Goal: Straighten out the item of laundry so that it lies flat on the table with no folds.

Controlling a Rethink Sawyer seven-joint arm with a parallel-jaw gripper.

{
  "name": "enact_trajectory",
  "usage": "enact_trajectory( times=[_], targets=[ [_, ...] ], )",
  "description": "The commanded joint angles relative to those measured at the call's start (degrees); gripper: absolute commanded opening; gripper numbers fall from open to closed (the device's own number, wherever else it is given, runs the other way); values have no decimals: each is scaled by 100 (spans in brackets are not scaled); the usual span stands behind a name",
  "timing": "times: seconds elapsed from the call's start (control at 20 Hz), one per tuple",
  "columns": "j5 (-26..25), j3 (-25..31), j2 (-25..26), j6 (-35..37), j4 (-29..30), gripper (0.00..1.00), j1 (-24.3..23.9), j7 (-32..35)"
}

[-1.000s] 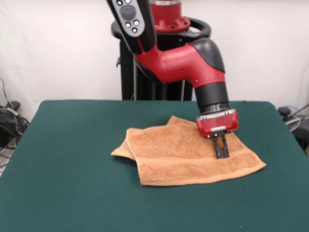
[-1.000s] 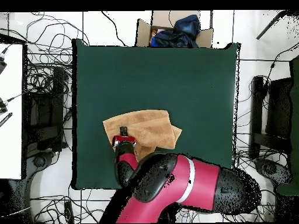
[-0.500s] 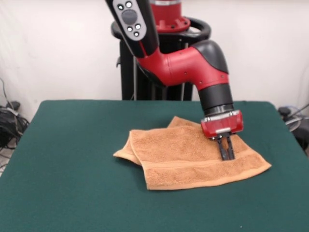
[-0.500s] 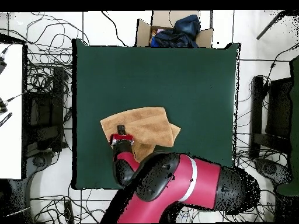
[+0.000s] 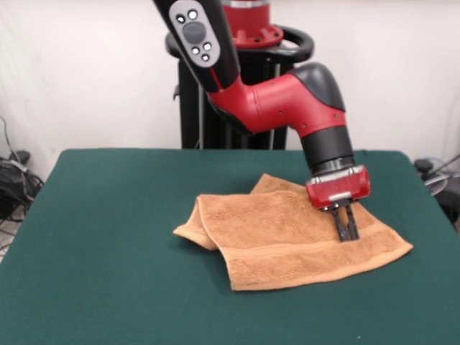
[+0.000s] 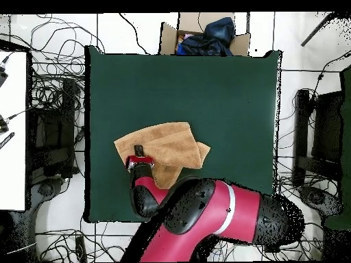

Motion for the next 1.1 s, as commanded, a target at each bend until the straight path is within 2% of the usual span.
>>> enact_trajectory(
  times=[0.05,0.6,1.1],
  targets=[
    [-113,786,382,339,-836,0,-53,1749],
    [318,840,522,27,-995,0,209,1626],
    [362,926,567,-82,-1086,0,277,1641]
  ],
)
